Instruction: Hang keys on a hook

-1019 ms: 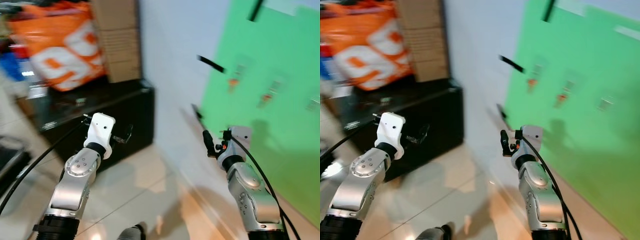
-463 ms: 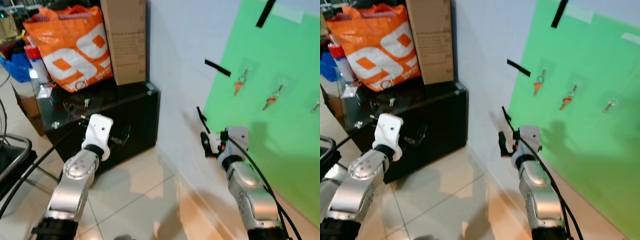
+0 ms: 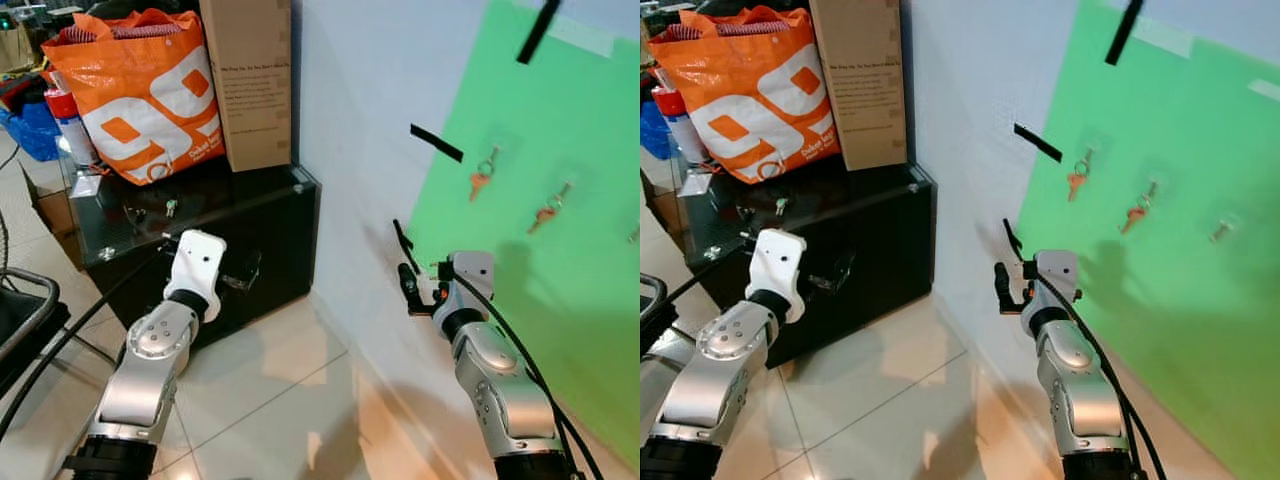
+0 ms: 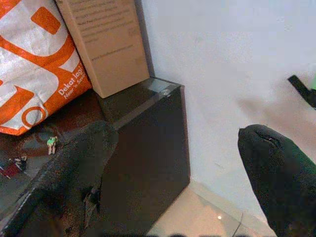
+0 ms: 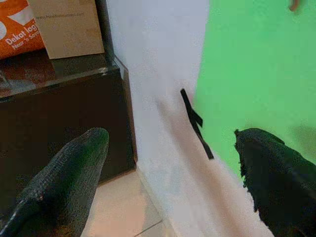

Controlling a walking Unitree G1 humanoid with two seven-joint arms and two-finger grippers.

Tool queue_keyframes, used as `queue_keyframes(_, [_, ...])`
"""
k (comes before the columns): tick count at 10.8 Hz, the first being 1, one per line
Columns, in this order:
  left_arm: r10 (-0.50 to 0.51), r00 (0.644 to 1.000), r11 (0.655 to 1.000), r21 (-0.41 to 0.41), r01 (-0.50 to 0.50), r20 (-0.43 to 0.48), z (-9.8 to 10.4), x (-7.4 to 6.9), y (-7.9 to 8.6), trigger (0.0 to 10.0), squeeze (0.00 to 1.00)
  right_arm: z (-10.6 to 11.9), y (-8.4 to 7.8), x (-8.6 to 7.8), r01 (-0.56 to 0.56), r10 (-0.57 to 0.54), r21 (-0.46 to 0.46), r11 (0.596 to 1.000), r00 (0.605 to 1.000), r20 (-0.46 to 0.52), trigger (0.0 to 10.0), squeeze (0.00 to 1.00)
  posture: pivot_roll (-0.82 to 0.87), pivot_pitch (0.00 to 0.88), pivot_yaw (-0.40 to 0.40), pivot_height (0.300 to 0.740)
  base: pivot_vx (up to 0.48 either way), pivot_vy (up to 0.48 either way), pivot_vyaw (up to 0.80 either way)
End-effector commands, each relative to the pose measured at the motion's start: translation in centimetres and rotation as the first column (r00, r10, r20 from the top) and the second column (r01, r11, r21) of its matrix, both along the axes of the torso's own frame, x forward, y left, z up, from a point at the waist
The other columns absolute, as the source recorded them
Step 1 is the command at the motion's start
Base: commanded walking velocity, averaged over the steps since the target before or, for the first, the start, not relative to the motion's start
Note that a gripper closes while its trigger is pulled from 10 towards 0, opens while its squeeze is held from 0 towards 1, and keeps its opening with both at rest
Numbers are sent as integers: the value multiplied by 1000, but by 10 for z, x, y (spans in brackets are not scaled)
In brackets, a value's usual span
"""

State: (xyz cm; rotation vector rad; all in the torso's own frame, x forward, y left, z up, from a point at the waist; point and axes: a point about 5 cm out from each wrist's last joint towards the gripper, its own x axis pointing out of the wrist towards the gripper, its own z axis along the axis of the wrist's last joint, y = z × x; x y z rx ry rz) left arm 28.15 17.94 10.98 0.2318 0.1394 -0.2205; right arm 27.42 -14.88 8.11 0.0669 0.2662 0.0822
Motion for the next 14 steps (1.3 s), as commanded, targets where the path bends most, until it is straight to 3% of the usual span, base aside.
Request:
queue_keyframes(1, [-2, 1000, 1000, -5, 2, 16, 5, 1, -1, 10000, 0, 1, 1, 2, -10, 10, -9, 1000, 1000, 6, 10000, 1000, 20, 0, -44, 740, 386, 0, 0])
queue_keyframes(4, [-2, 1000, 1000, -4, 2, 14, 4, 0, -1, 10000, 0, 0, 2, 2, -20, 20, -19, 1000, 1000, 6, 10000, 1000, 24, 0, -49, 740, 387, 0, 717])
queue_keyframes(11, [-4, 1000, 1000, 0, 4, 19, 5, 0, 0, 10000, 0, -1, 5, 4, -27, 27, -21, 999, 1000, 6, 10000, 1000, 39, 0, -55, 740, 388, 0, 0])
queue_keyframes(14, [-2, 1000, 1000, 5, 2, 23, 6, 0, 0, 10000, 0, -2, 9, 5, -55, 56, -21, 998, 998, 9, 10000, 1000, 46, 0, -59, 740, 387, 0, 800])
